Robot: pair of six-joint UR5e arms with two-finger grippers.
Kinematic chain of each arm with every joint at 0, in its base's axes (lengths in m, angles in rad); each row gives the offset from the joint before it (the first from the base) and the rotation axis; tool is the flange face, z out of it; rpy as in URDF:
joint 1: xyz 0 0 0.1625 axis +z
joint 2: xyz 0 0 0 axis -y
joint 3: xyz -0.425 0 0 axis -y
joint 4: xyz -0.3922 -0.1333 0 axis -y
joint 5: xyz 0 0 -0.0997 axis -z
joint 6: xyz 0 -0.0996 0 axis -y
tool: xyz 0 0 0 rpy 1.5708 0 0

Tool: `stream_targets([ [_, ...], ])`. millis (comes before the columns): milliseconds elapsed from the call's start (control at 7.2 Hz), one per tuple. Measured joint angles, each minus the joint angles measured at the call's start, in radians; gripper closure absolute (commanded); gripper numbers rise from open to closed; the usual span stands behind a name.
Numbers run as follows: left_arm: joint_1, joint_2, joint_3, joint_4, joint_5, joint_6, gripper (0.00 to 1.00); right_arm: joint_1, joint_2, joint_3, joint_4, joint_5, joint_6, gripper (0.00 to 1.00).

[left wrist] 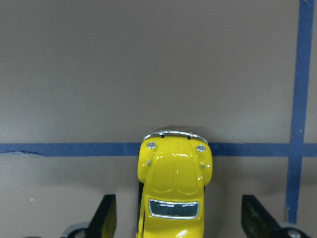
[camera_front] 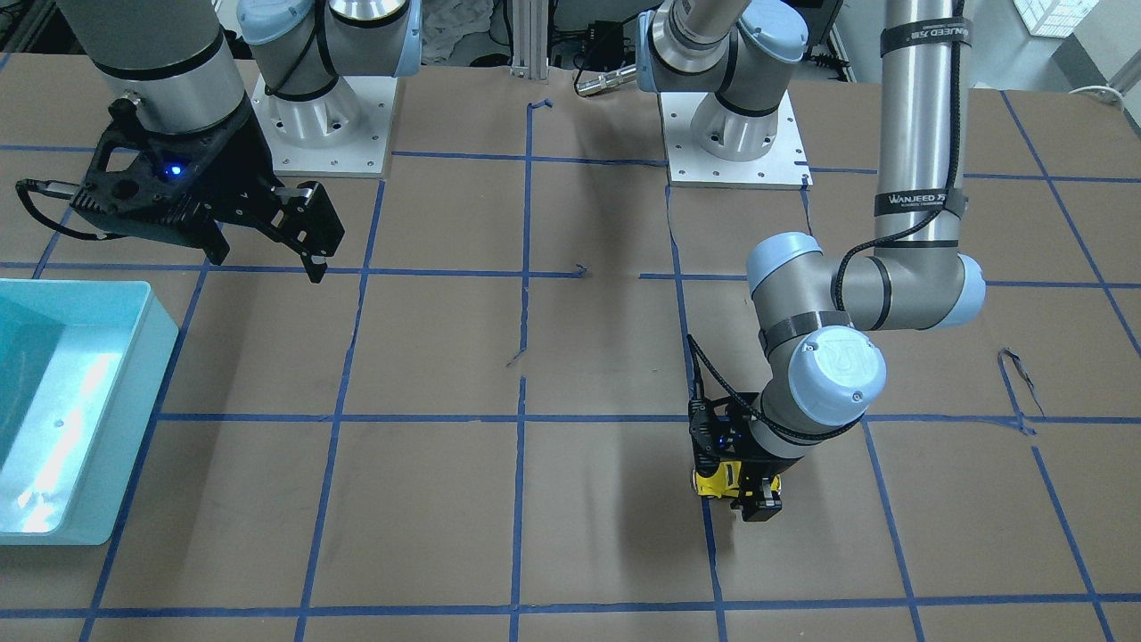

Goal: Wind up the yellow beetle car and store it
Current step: 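Drag the car backward along the table toward the robot with the left gripper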

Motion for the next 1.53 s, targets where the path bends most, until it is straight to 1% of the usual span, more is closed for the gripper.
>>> stream_targets([
  [139, 0.001, 0.000, 0.000, -0.001, -0.001, -0.002, 0.52, 0.000, -0.001, 0.000, 0.000, 0.000, 0.000, 0.00],
  [278, 0.001, 0.001, 0.001, -0.002, -0.002, -0.002, 0.60, 0.000, -0.001, 0.000, 0.001, -0.001, 0.000, 0.00],
  [417, 0.002, 0.002, 0.001, -0.003, -0.002, -0.002, 0.66, 0.000, 0.000, 0.000, 0.001, -0.001, 0.000, 0.00],
  [833, 0.009, 0.003, 0.000, -0.003, 0.000, 0.012, 0.67, 0.000, 0.002, 0.000, 0.001, -0.001, -0.001, 0.00],
  [1528, 0.096, 0.003, -0.001, -0.004, 0.003, 0.058, 0.67, 0.000, 0.001, 0.000, 0.000, 0.000, 0.000, 0.00],
])
